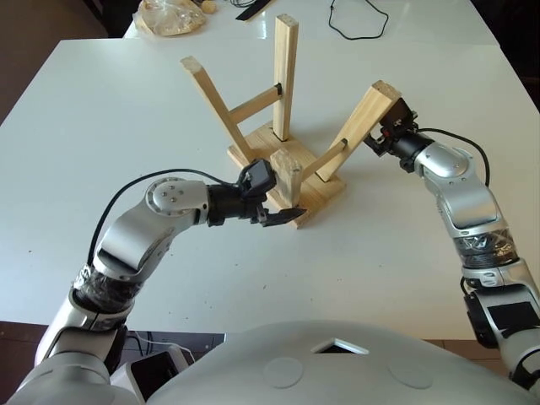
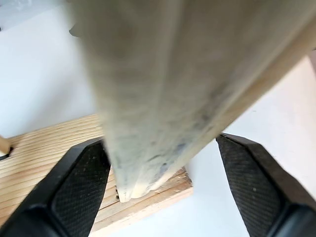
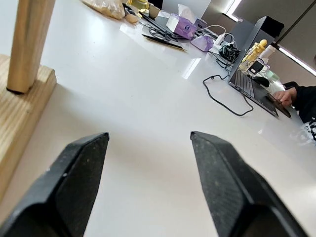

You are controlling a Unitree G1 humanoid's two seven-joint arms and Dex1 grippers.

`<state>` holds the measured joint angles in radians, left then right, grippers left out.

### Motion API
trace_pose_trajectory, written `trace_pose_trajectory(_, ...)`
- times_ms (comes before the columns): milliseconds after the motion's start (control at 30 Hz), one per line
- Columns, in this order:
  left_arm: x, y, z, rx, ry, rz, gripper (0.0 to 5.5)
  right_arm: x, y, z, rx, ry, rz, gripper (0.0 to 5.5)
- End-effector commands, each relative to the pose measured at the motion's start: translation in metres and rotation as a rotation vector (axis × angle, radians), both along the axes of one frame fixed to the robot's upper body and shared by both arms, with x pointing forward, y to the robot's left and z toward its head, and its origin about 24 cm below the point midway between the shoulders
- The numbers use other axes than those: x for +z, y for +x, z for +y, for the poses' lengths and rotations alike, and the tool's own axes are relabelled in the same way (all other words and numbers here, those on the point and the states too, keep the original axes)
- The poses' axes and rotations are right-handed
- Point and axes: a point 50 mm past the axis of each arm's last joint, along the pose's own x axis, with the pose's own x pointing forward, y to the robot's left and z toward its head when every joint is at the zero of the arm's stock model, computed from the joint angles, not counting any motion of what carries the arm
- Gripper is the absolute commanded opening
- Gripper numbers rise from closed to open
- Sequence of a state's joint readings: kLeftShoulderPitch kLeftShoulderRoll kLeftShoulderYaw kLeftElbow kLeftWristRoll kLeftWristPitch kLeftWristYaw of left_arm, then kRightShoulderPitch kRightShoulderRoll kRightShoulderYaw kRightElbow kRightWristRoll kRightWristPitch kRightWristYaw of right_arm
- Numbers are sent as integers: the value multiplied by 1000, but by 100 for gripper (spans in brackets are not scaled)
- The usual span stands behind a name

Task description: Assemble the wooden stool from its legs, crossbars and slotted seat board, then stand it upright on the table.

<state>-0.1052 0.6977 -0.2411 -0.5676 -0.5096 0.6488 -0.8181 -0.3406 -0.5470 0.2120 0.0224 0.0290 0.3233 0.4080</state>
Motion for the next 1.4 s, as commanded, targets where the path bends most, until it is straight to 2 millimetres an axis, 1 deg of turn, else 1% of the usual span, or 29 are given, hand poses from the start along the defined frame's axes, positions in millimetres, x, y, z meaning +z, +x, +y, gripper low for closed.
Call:
trace_pose_trajectory(33,-17,-17,39,62,92,60,370,-2,-4,-11,45,-70,25,306)
trace_pose_trajectory(100,-21,-25,53,90,99,80,370,-7,-11,-20,67,-122,58,306)
trace_pose_trajectory(200,-27,-35,72,136,97,106,370,-17,-29,-34,145,-254,129,306)
trace_pose_trajectory(267,-33,-36,86,188,116,112,370,-22,-44,-39,216,-308,197,306)
trace_pose_trajectory(367,-41,-25,106,300,135,91,370,-21,-69,-40,352,-291,328,306)
trace_pose_trajectory(433,-40,-8,113,394,118,26,370,-17,-81,-35,462,-262,385,306)
trace_pose_trajectory(467,-39,-4,110,385,91,7,370,-15,-87,-31,510,-239,414,306)
trace_pose_trajectory(533,-39,-6,95,317,41,-1,370,-13,-98,-23,610,-202,465,306)
trace_pose_trajectory(633,-33,-8,67,236,-74,-7,370,-21,-114,-17,706,-193,550,306)
trace_pose_trajectory(700,-28,-13,49,171,-144,6,370,-27,-118,-12,721,-186,569,306)
trace_pose_trajectory(800,-31,-20,27,91,-155,17,370,-31,-119,-6,732,-171,574,306)
trace_pose_trajectory(867,-35,-19,13,56,-149,16,370,-34,-116,-4,722,-158,573,306)
trace_pose_trajectory(967,-38,-10,-3,53,-166,34,370,-41,-100,-5,651,-170,532,306)
trace_pose_trajectory(1067,-44,1,-16,53,-163,46,370,-45,-79,-9,534,-164,467,306)
trace_pose_trajectory(1167,-41,8,-27,70,-208,66,370,-50,-62,-11,450,-187,415,306)
trace_pose_trajectory(1233,-41,8,-26,77,-197,68,370,-53,-54,-11,399,-185,384,306)
trace_pose_trajectory(1267,-44,8,-22,92,-177,66,370,-55,-51,-11,377,-186,370,306)
trace_pose_trajectory(1400,-53,7,7,172,-58,27,370,-63,-44,-14,302,-191,339,306)
